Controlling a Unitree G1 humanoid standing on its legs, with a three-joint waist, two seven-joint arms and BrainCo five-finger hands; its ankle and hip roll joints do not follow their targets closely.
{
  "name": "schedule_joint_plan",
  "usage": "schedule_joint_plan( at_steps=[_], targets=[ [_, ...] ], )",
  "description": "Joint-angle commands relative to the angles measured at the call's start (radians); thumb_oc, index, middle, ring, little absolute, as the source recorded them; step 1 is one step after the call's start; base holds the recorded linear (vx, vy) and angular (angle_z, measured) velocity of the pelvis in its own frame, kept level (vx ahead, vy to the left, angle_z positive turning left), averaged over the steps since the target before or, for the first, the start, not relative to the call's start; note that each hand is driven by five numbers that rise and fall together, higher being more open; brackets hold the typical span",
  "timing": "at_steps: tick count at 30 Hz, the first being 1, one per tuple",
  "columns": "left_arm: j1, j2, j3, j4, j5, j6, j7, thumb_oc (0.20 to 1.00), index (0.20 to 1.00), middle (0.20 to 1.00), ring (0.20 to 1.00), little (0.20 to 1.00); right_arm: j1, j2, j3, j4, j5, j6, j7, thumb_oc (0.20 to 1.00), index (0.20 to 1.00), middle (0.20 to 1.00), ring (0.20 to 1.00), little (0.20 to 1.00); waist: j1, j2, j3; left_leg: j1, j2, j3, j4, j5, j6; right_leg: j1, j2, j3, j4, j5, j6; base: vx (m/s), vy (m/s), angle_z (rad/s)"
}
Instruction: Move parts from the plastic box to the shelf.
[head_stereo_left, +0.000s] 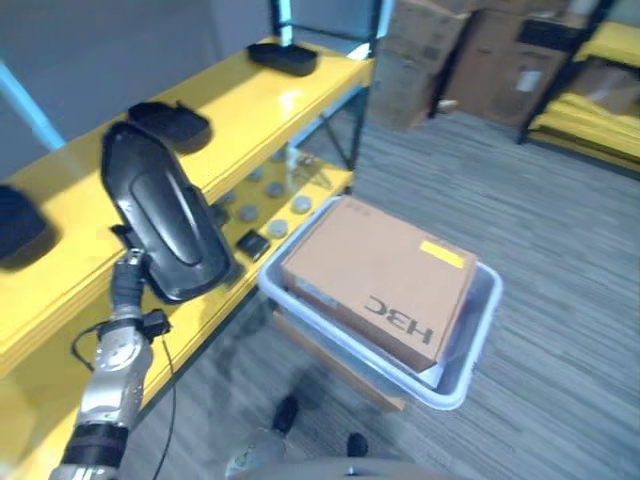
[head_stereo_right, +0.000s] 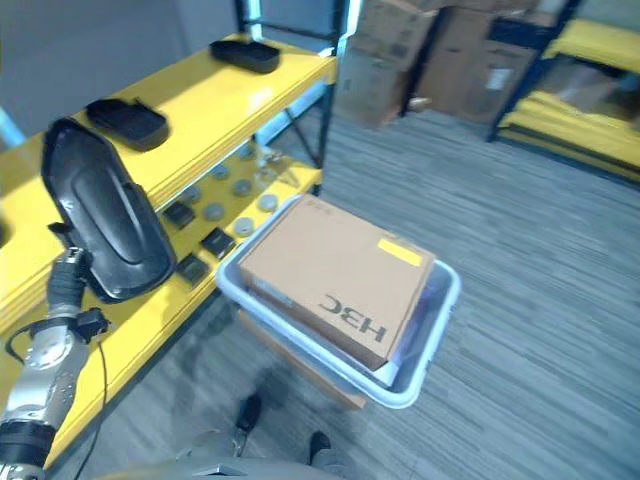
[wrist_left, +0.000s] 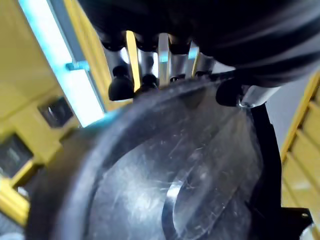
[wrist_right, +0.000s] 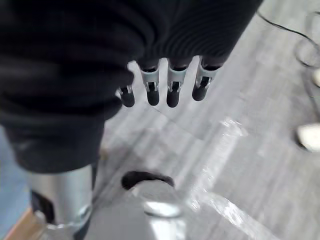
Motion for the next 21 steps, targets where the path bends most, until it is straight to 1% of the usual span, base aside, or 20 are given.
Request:
schedule_joint_plan(
  at_steps=[1,3,4,5,6,7,8,10,11,12,13,14,15,16,17,21],
  targets=[
    [-0.057,0.012,0.092,-0.072,-0.051,-0.124,-0.002,0.200,0.200,0.200,0.200,0.200,0.024,0.015,0.003,0.002,-0.033,0.005,-0.002,1.000,1.000,1.000,1.000,1.000,-0.008,-0.008,0.008,-0.060,-0.023,0.116,-0.015,0.106,0.020,0.062,0.002,-0.057,-0.017,0.001,0.043,-0.16,-0.049,0.60],
    [-0.055,0.003,0.102,-0.068,-0.043,-0.134,-0.004,0.200,0.200,0.200,0.200,0.200,0.025,0.012,-0.008,0.002,-0.049,0.006,0.000,1.000,1.000,1.000,1.000,1.000,-0.014,-0.007,0.017,-0.090,0.004,0.201,-0.015,0.112,0.009,0.071,0.001,-0.100,-0.026,0.005,0.043,-0.10,-0.020,0.85],
    [-0.053,-0.005,0.107,-0.069,-0.031,-0.139,-0.007,0.200,0.200,0.200,0.200,0.200,0.027,0.014,-0.014,0.002,-0.058,0.012,0.004,1.000,1.000,1.000,1.000,1.000,-0.021,-0.008,0.021,-0.102,0.021,0.262,-0.015,0.118,0.002,0.078,-0.001,-0.127,-0.034,0.011,0.045,-0.11,0.028,1.09],
    [-0.054,-0.019,0.106,-0.071,-0.014,-0.144,0.004,0.200,0.200,0.200,0.200,0.200,0.030,0.023,-0.014,0.002,-0.095,0.008,-0.003,1.000,1.000,1.000,1.000,1.000,-0.038,-0.009,0.025,-0.118,0.055,0.389,-0.015,0.132,-0.009,0.087,-0.008,-0.182,-0.044,0.025,0.052,-0.09,0.034,1.31],
    [-0.054,-0.020,0.105,-0.072,-0.013,-0.144,0.009,0.200,0.200,0.200,0.200,0.200,0.031,0.024,-0.014,0.001,-0.104,0.007,-0.004,1.000,1.000,1.000,1.000,1.000,-0.041,-0.009,0.026,-0.120,0.058,0.400,-0.014,0.134,-0.010,0.088,-0.009,-0.188,-0.045,0.027,0.052,-0.10,0.076,1.58],
    [-0.053,-0.028,0.103,-0.076,-0.003,-0.153,0.029,0.200,0.200,0.200,0.200,0.200,0.029,0.029,-0.004,-0.001,-0.148,0.013,0.000,1.000,1.000,1.000,1.000,1.000,-0.046,-0.014,0.028,-0.116,0.077,0.448,-0.003,0.137,-0.012,0.094,-0.015,-0.209,-0.047,0.032,0.054,-0.10,0.132,1.61],
    [-0.044,-0.039,0.096,-0.094,0.022,-0.163,0.058,0.200,0.200,0.200,0.200,0.200,0.018,0.034,0.020,-0.002,-0.173,0.027,-0.010,1.000,1.000,1.000,1.000,1.000,-0.046,-0.025,0.032,-0.089,0.090,0.472,0.039,0.125,-0.006,0.095,-0.033,-0.227,-0.041,0.028,0.049,-0.10,0.159,1.10],
    [-0.041,-0.044,0.097,-0.106,0.039,-0.164,0.073,0.200,0.200,0.200,0.200,0.200,0.010,0.034,0.027,0.004,-0.176,0.034,-0.013,1.000,1.000,1.000,1.000,1.000,-0.042,-0.030,0.035,-0.088,0.089,0.470,0.075,0.110,-0.002,0.095,-0.043,-0.234,-0.036,0.026,0.046,-0.04,0.121,0.70],
    [-0.035,-0.046,0.099,-0.120,0.044,-0.159,0.071,0.200,0.200,0.200,0.200,0.200,0.001,0.031,0.032,0.014,-0.166,0.040,-0.013,1.000,1.000,1.000,1.000,1.000,-0.036,-0.033,0.034,-0.080,0.086,0.478,0.091,0.091,0.002,0.097,-0.055,-0.248,-0.033,0.022,0.044,0.00,0.140,0.62],
    [-0.029,-0.045,0.102,-0.132,0.038,-0.149,0.065,0.200,0.200,0.200,0.200,0.200,-0.007,0.032,0.031,0.026,-0.157,0.044,-0.011,1.000,1.000,1.000,1.000,1.000,-0.030,-0.033,0.029,-0.052,0.083,0.491,0.070,0.080,0.010,0.101,-0.063,-0.264,-0.032,0.017,0.044,0.02,0.156,0.55],
    [-0.027,-0.046,0.104,-0.137,0.037,-0.144,0.066,0.200,0.200,0.200,0.200,0.200,-0.009,0.031,0.031,0.030,-0.153,0.045,-0.009,1.000,1.000,1.000,1.000,1.000,-0.028,-0.031,0.026,-0.041,0.082,0.497,0.058,0.081,0.009,0.106,-0.066,-0.272,-0.033,0.016,0.045,0.14,0.212,0.90],
    [-0.016,-0.047,0.106,-0.143,0.038,-0.122,0.068,0.200,0.200,0.200,0.200,0.200,-0.012,0.028,0.028,0.048,-0.145,0.049,0.002,1.000,1.000,1.000,1.000,1.000,-0.017,-0.021,0.019,-0.026,0.078,0.507,0.024,0.096,-0.001,0.129,-0.073,-0.295,-0.038,0.010,0.046,0.22,0.256,1.33],
    [-0.009,-0.043,0.109,-0.132,0.036,-0.124,0.069,0.200,0.200,0.200,0.200,0.200,-0.021,0.029,0.028,0.052,-0.160,0.067,0.011,1.000,1.000,1.000,1.000,1.000,-0.001,-0.017,0.014,-0.013,0.065,0.488,0.015,0.092,0.001,0.143,-0.082,-0.306,-0.036,0.005,0.049,0.22,0.242,1.35],
    [-0.007,-0.041,0.110,-0.132,0.035,-0.124,0.068,0.200,0.200,0.200,0.200,0.200,-0.023,0.029,0.030,0.051,-0.158,0.070,0.009,1.000,1.000,1.000,1.000,1.000,0.002,-0.017,0.013,-0.012,0.062,0.483,0.014,0.090,0.003,0.144,-0.084,-0.307,-0.035,0.004,0.050,0.15,0.207,0.98],
    [0.001,-0.035,0.110,-0.131,0.038,-0.124,0.067,0.200,0.200,0.200,0.200,0.200,-0.028,0.032,0.035,0.050,-0.178,0.082,0.014,1.000,1.000,1.000,1.000,1.000,0.014,-0.016,0.011,-0.004,0.048,0.465,0.009,0.081,0.008,0.147,-0.091,-0.310,-0.033,0.001,0.055,0.09,0.155,0.48],
    [0.027,-0.026,0.129,-0.132,0.033,-0.121,0.042,0.200,0.200,0.200,0.200,0.200,-0.027,0.041,0.040,0.045,-0.182,0.083,0.016,1.000,1.000,1.000,1.000,1.000,0.051,-0.016,0.000,0.011,0.000,0.407,-0.002,0.052,0.033,0.154,-0.121,-0.325,-0.012,-0.008,0.071,0.14,0.208,0.19]
  ],
)
